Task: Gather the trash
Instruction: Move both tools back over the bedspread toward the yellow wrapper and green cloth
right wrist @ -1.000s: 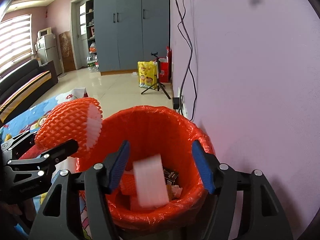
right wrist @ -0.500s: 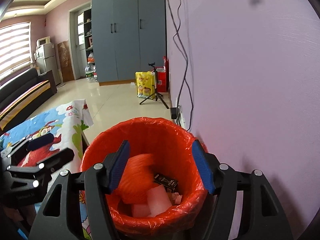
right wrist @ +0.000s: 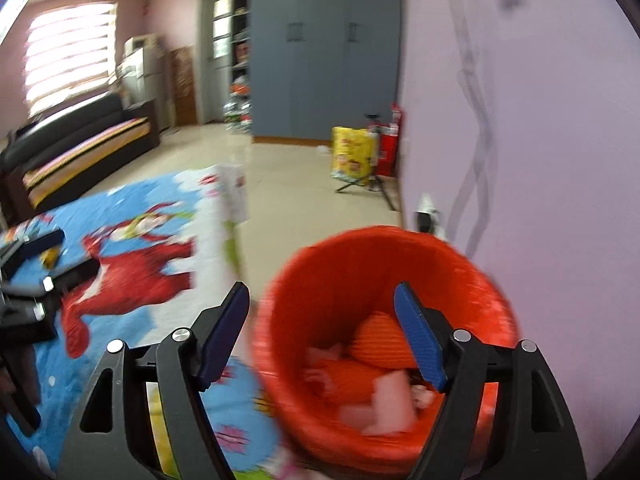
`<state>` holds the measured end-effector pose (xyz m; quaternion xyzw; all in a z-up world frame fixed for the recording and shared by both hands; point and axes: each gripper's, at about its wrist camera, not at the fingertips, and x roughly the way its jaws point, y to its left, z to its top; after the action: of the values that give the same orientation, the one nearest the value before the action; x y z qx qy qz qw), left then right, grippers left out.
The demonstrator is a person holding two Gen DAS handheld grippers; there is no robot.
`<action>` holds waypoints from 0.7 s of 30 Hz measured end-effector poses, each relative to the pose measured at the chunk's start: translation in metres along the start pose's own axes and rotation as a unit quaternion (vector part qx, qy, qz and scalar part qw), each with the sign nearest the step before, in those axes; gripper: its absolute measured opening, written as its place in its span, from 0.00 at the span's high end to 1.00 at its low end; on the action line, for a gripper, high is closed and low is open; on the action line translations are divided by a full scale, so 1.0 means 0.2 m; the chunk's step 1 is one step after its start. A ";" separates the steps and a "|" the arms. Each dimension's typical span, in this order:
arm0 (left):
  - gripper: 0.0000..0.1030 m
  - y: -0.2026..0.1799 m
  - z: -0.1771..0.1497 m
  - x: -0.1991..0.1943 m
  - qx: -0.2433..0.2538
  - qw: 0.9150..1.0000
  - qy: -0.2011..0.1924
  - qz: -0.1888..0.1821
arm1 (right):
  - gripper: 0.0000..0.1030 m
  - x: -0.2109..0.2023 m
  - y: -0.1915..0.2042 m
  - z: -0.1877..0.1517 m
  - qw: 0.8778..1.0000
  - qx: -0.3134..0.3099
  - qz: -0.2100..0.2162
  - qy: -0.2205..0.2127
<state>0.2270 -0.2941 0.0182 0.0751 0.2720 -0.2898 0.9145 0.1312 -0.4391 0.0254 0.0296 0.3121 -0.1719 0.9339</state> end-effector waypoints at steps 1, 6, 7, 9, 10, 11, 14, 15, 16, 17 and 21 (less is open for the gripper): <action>0.05 0.10 -0.01 -0.02 -0.015 1.000 0.003 0.015 | 0.30 0.01 0.07 0.01 1.000 -0.014 0.006 0.003; 0.05 0.43 -0.07 -0.14 -0.010 0.996 0.003 0.089 | 0.30 0.09 0.52 0.08 0.995 -0.086 0.042 0.011; 0.05 0.50 -0.08 -0.16 -0.011 0.995 0.006 0.102 | 0.30 0.10 0.61 0.09 0.994 -0.094 0.053 0.014; 0.05 0.62 -0.11 -0.20 -0.019 0.992 0.008 0.124 | 0.30 0.11 0.76 0.11 0.992 -0.105 0.068 0.016; 0.05 0.68 -0.12 -0.22 -0.024 0.991 0.008 0.134 | 0.30 0.12 0.82 0.11 0.991 -0.110 0.074 0.016; 0.05 0.76 -0.15 -0.25 -0.029 0.989 0.011 0.145 | 0.30 0.12 0.90 0.13 0.990 -0.115 0.083 0.016; 0.05 0.91 -0.20 -0.31 -0.040 0.985 0.021 0.169 | 0.30 0.13 1.10 0.16 0.987 -0.115 0.111 0.022; 0.05 0.96 -0.22 -0.32 -0.044 0.984 0.027 0.173 | 0.30 0.14 1.16 0.17 0.986 -0.115 0.119 0.026; 0.05 1.00 -0.23 -0.34 -0.047 0.983 0.033 0.176 | 0.29 0.15 1.23 0.18 0.985 -0.119 0.124 0.029; 0.05 1.05 -0.25 -0.36 -0.052 0.982 0.039 0.179 | 0.27 0.16 1.28 0.19 0.984 -0.122 0.127 0.030; 0.05 1.19 -0.30 -0.41 -0.065 0.975 0.043 0.206 | 0.25 0.23 1.51 0.21 0.979 -0.141 0.139 0.041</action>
<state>0.2800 -0.0404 0.0066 0.0823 0.3085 -0.0734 0.9448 0.2927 -0.1768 0.0157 -0.0523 0.3644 0.0064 0.9298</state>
